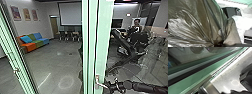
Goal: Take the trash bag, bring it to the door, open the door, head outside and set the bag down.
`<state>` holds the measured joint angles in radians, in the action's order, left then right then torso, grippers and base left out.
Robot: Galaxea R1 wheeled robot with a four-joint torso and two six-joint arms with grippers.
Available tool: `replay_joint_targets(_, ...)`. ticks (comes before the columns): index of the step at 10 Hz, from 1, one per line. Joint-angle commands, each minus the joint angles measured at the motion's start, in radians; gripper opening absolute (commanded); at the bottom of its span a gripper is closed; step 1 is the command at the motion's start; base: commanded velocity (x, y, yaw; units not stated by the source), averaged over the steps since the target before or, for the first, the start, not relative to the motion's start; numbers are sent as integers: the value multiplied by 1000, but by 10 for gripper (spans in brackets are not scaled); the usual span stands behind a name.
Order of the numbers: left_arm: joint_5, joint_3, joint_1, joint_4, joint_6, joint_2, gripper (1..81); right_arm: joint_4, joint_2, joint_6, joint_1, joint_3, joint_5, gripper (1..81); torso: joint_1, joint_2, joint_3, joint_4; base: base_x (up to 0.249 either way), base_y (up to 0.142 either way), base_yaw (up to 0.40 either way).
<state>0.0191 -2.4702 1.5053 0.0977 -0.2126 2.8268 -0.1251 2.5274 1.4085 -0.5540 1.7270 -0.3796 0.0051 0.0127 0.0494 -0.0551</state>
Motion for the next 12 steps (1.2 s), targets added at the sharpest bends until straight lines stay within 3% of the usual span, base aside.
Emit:
replay_joint_targets(1,-59,-4,-46,2,-8,-7,10,36,32,29,1,8,-62,811,0,0,0,0,0,0,0)
replay_joint_targets(8,-67,-6,-46,4,-7,-15,10,173,9,27,-156,-15,109,811,0,0,0,0,0,0,0)
replay_joint_targets(12,-65,-7,-46,4,-7,-21,10,226,10,26,-154,-31,120,811,0,0,0,0,0,0,0)
